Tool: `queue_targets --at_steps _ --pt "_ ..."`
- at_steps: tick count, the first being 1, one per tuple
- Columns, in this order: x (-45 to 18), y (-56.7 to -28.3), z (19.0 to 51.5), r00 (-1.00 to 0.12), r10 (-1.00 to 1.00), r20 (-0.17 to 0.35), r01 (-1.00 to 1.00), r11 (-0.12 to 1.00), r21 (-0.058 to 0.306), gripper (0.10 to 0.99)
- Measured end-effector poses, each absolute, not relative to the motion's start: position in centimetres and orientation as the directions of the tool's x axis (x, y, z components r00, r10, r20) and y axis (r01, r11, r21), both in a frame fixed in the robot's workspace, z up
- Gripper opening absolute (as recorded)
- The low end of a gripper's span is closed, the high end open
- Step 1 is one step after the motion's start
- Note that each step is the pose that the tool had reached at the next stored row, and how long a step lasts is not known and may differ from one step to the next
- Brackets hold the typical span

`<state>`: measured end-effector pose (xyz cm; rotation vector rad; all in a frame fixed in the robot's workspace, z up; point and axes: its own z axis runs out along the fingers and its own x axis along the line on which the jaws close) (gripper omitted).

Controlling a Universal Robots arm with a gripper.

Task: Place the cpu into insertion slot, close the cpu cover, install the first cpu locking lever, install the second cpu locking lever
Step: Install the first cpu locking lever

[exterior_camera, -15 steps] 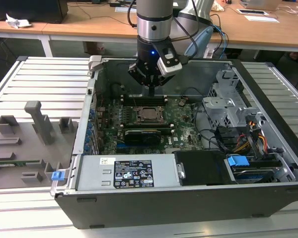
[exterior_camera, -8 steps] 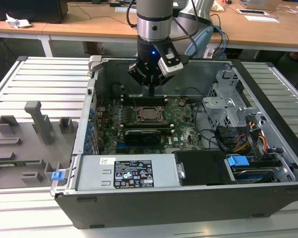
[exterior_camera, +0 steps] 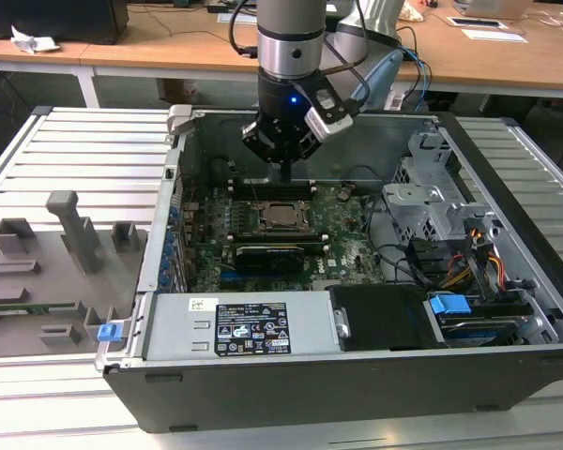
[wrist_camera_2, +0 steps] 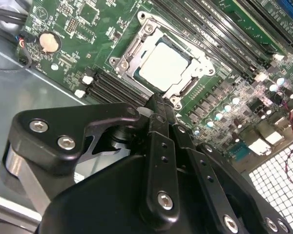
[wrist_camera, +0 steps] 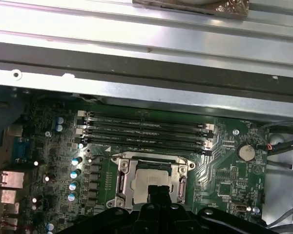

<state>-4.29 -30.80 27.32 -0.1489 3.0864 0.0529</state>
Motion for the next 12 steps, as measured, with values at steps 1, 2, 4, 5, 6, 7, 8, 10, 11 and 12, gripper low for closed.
queue_targets --at_steps 1,2,4,5,6,7,8,10,11,12 --pt "-4.3 -30.8 27.3 -0.994 -0.095 -0.05 -0.097 0.995 0.034 0.106" --pt "-4.4 -30.8 27.3 -0.994 -0.094 -0.046 -0.096 0.995 0.037 0.106" --pt "-4.4 -30.8 27.3 -0.996 -0.086 -0.032 -0.087 0.995 0.039 0.106" --pt "-4.4 -30.8 27.3 -0.997 -0.077 -0.025 -0.078 0.996 0.04 0.106" --pt "-4.5 -30.8 27.3 -0.998 -0.067 -0.022 -0.068 0.997 0.04 0.106" --pt "-4.5 -30.8 27.3 -0.998 -0.063 -0.022 -0.064 0.997 0.04 0.106" --pt "-4.8 -30.8 27.2 -0.998 -0.06 -0.022 -0.06 0.997 0.04 0.106" --pt "-5.2 -30.8 27.1 -0.998 -0.058 -0.022 -0.059 0.997 0.04 0.106" --pt "-5.6 -30.8 27.1 -0.998 -0.058 -0.022 -0.059 0.997 0.04 0.106" --pt "-5.9 -30.8 27.0 -0.998 -0.058 -0.022 -0.059 0.997 0.04 0.106"
